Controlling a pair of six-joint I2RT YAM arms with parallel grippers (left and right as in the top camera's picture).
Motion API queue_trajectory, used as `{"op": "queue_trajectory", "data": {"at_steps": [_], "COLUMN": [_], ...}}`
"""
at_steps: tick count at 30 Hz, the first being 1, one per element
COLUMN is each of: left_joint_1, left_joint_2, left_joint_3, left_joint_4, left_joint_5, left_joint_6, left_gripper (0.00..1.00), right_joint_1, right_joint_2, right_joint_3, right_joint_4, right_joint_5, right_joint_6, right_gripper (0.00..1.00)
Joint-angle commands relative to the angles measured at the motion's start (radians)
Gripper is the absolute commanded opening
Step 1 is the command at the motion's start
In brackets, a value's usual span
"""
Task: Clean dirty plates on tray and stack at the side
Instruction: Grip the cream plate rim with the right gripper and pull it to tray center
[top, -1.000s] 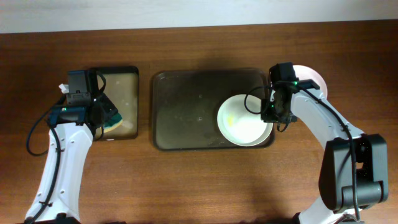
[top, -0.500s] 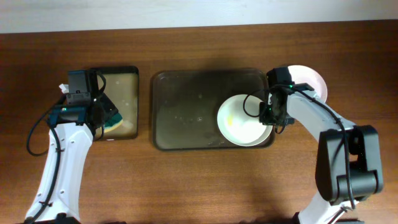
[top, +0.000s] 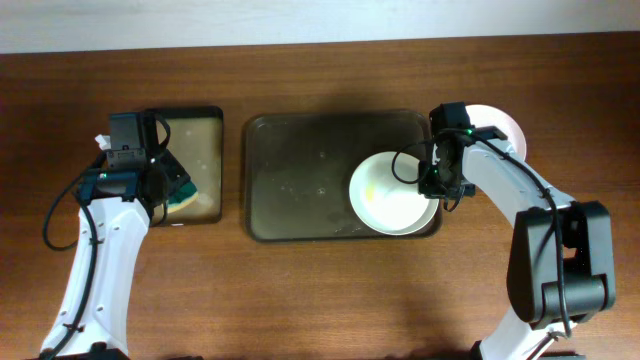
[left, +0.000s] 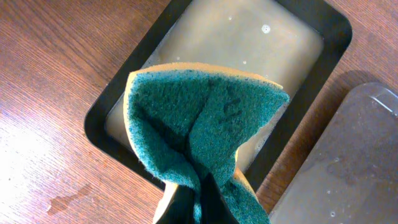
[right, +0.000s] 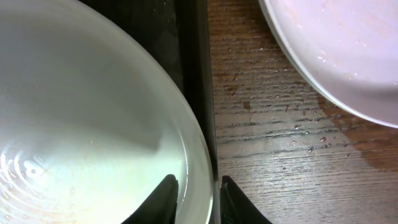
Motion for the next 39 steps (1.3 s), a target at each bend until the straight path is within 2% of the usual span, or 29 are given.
{"op": "queue_trajectory", "data": {"at_steps": [1,6,14,17,20,23,26,29,30,33,36,39], "left_joint_1": [0.004,0.004,0.004,0.004,0.004,-0.012,-0.051,-0.101,-0.119,-0.157,-0.185,-0.230], "left_joint_2": [-0.010,-0.010,-0.010,-0.010,-0.010,-0.010,-0.010,-0.010,-0.010,-0.010,-0.010,-0.007], "left_joint_3": [-0.003,-0.003,-0.003,-0.003,-0.003,-0.003,-0.003,-0.003,-0.003,-0.003,-0.003,-0.003], "left_joint_4": [0.005,0.005,0.006,0.005,0.010,0.055,0.066,0.067,0.067,0.067,0.070,0.071], "left_joint_5": [0.007,0.007,0.008,0.018,0.085,0.237,0.262,0.262,0.262,0.261,0.268,0.269], "left_joint_6": [-0.006,-0.006,-0.006,-0.005,-0.001,0.114,0.134,0.134,0.134,0.149,0.147,0.040], "left_gripper": [0.00,0.00,0.00,0.00,0.00,0.00,0.00,0.00,0.00,0.00,0.00,0.00], "right_joint_1": [0.003,0.003,0.035,0.057,0.054,0.054,0.054,0.055,0.055,0.055,0.066,0.113], "right_joint_2": [0.003,0.003,0.003,0.003,0.003,0.005,0.014,0.043,0.053,0.074,0.078,0.081], "right_joint_3": [0.018,-0.001,-0.001,-0.002,-0.002,-0.019,-0.048,-0.049,-0.049,-0.049,-0.049,-0.049], "right_joint_4": [-0.001,0.012,0.031,0.039,0.038,0.048,0.095,0.123,0.130,0.132,0.145,0.202], "right_joint_5": [0.016,0.007,-0.171,-0.024,-0.007,-0.007,-0.058,-0.159,-0.170,-0.178,-0.246,-0.267], "right_joint_6": [0.003,0.003,-0.006,-0.019,0.026,0.027,0.026,0.027,0.032,0.037,0.037,0.087], "right_gripper": [0.20,0.18,0.16,0.21,0.22,0.25,0.26,0.24,0.17,0.04,0.04,0.04]}}
